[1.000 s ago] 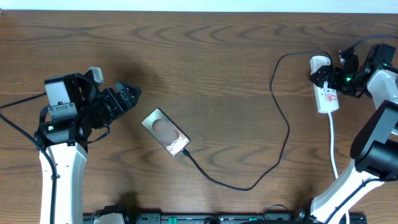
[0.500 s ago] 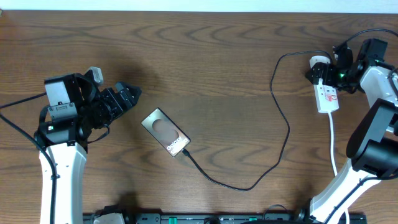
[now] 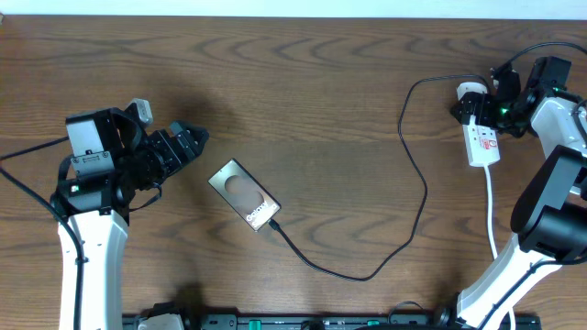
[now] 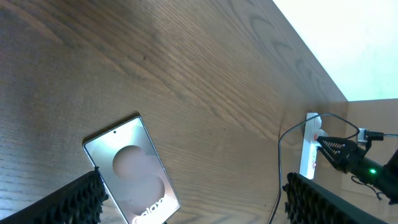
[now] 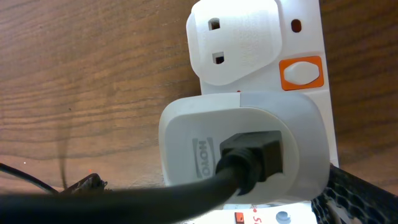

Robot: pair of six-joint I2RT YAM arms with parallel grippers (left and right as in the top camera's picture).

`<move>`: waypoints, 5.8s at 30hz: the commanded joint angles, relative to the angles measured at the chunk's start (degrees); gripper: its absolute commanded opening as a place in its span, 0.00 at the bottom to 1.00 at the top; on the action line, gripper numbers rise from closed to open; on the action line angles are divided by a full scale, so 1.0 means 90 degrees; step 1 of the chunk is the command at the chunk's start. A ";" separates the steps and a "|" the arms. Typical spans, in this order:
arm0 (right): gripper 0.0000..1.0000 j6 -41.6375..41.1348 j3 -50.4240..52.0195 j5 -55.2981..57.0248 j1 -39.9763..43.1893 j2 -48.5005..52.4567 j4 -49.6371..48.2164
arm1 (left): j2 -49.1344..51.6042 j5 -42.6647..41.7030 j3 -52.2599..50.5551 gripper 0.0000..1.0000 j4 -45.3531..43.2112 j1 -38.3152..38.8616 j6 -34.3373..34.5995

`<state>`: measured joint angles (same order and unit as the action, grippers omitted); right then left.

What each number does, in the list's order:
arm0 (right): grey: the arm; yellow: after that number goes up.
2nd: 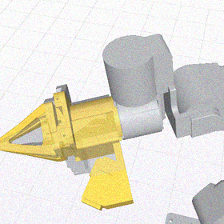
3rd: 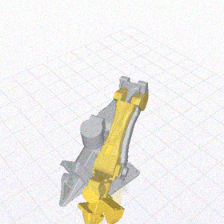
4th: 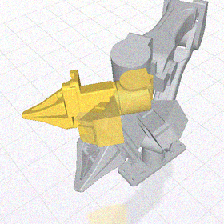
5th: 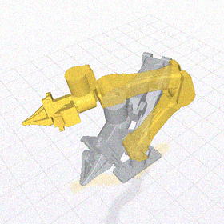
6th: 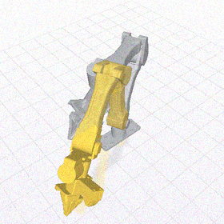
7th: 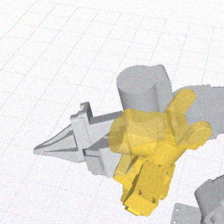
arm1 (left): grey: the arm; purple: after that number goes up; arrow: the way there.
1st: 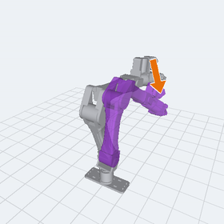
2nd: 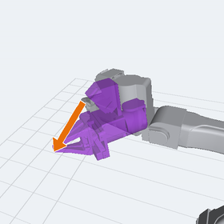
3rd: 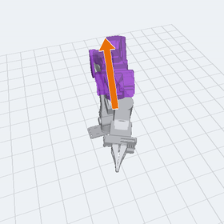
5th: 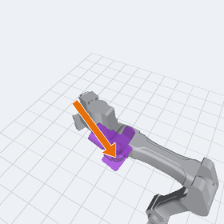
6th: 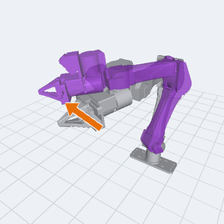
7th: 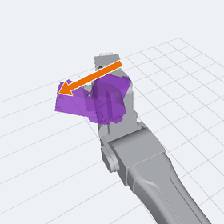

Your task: Plug charger to phone and switch on socket

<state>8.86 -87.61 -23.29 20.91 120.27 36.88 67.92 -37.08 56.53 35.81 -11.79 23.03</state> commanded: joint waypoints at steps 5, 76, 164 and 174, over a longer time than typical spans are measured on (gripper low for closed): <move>0.99 -0.0347 0.0049 -0.0697 -0.0299 0.0221 0.0197 | -0.0022 0.0083 0.0078 0.89 0.0019 -0.0005 -0.0104; 0.93 -0.1030 0.0318 -0.0780 -0.0287 0.0209 0.0090 | -0.0022 0.0083 0.0078 0.90 0.0022 -0.0005 -0.0104; 0.99 -0.1644 -0.0503 0.0884 -0.0202 -0.3784 0.1484 | -0.6594 0.4493 -0.6023 0.90 -0.5986 0.2395 -0.1450; 0.99 -0.1644 -0.0500 0.0884 -0.0202 -0.3784 0.1484 | -0.7555 0.3847 -0.6254 0.91 -0.3810 0.1700 -0.1654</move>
<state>-5.50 -92.18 -15.59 19.38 85.93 50.15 2.20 -0.12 0.36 -2.02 4.86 9.96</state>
